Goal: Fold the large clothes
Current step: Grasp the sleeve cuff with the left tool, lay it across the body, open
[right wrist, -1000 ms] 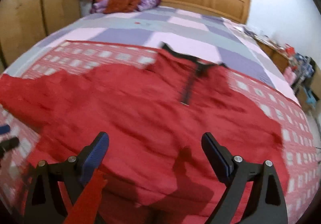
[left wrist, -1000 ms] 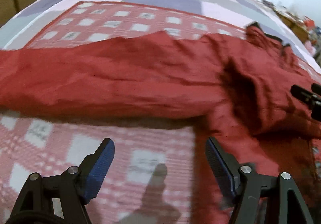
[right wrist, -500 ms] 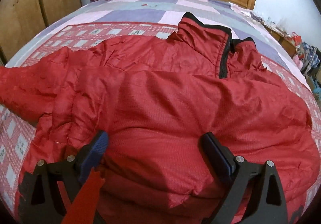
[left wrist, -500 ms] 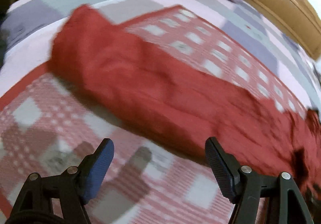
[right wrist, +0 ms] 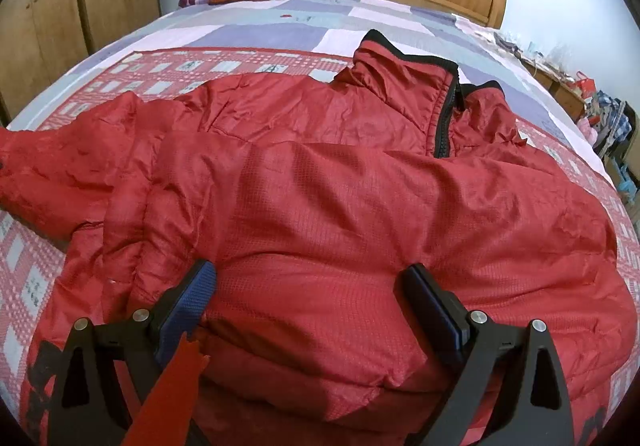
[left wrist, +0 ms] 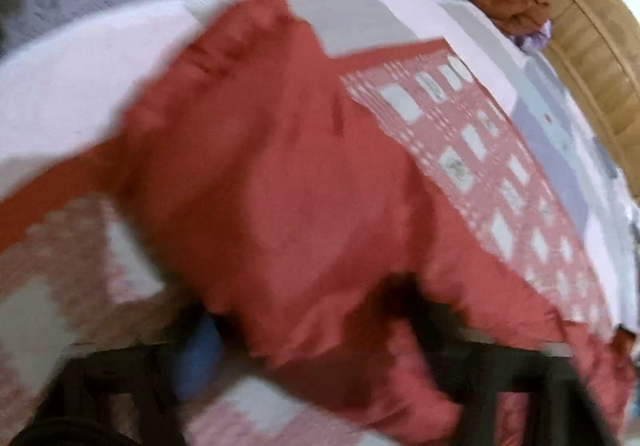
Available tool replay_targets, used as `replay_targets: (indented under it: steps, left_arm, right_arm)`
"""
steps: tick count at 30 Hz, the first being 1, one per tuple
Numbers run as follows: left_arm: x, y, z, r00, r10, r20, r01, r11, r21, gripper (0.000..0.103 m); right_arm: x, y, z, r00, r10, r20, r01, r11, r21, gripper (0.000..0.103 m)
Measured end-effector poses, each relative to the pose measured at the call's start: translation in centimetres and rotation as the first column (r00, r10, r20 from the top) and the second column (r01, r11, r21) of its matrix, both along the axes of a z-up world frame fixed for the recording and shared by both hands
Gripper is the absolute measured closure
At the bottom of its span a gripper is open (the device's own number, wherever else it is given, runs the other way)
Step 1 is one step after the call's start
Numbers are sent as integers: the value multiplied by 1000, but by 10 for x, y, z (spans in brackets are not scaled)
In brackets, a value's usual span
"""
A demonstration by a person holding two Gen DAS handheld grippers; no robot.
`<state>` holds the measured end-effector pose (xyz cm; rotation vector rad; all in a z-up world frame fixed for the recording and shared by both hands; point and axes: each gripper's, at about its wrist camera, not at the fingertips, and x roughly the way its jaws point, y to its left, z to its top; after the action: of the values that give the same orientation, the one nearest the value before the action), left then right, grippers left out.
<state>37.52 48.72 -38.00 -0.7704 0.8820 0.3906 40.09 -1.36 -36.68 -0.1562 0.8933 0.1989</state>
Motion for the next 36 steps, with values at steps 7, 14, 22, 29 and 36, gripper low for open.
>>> replay_targets:
  steps: [7, 14, 22, 29, 36]
  left_arm:
    - [10, -20, 40, 991, -74, 110, 67, 995, 70, 95]
    - [14, -64, 130, 938, -205, 279, 156, 969, 190, 96]
    - [41, -181, 217, 788, -475, 391, 377, 875, 302, 96]
    - [64, -328, 223, 630, -691, 354, 608, 723, 329, 96]
    - [79, -491, 152, 524, -829, 196, 766, 559, 316, 96]
  right_arm:
    - [0, 0, 0, 1000, 0, 0, 0, 1000, 0, 6]
    - [1, 2, -1, 1000, -1, 1, 1, 1000, -15, 6]
    - [6, 3, 3, 999, 6, -33, -7, 1000, -27, 6]
    - [-11, -20, 41, 1000, 22, 11, -22, 1000, -8, 6]
    - [-66, -110, 61, 997, -75, 8, 74, 995, 70, 6]
